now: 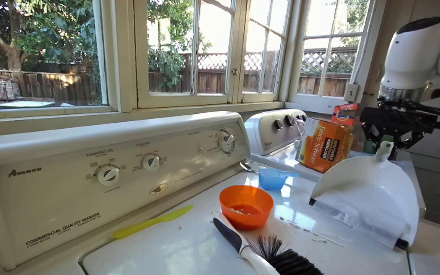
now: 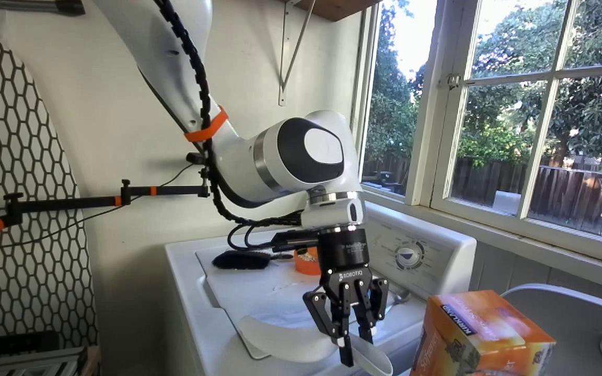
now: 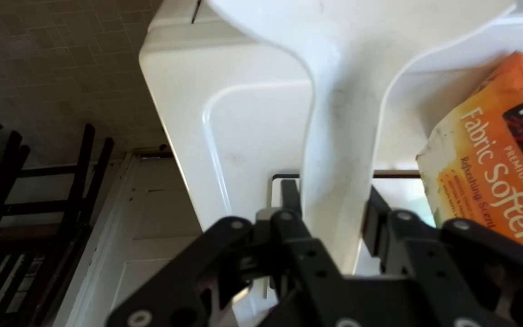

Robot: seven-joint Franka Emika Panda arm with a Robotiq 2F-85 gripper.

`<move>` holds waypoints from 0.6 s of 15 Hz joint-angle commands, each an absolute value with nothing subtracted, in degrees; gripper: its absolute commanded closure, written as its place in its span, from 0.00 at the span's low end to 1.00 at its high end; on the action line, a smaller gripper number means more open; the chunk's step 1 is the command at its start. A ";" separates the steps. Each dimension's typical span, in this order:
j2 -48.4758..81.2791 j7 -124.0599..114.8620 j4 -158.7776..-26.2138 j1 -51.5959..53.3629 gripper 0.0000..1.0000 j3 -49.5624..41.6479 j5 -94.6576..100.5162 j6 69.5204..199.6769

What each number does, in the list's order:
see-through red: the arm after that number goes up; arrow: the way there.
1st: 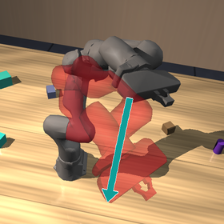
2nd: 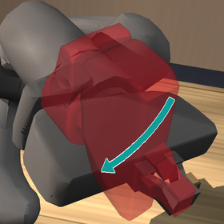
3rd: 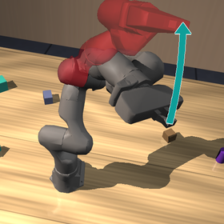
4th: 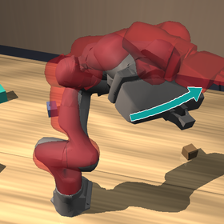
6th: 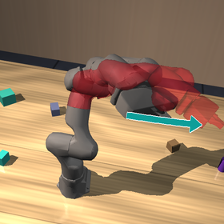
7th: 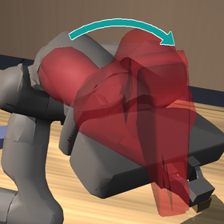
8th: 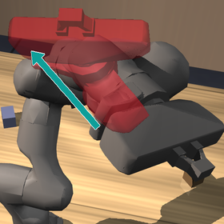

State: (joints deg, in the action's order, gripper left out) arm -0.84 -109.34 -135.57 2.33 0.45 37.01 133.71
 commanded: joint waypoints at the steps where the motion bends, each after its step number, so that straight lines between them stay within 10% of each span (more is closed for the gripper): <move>1: -0.53 -112.17 -136.60 2.29 0.90 1.50 37.96 136.29; 9: -1.89 -114.09 -136.97 1.31 0.90 0.98 41.28 137.32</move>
State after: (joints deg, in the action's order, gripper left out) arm -0.33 -111.30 -135.61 2.20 1.49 38.05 135.73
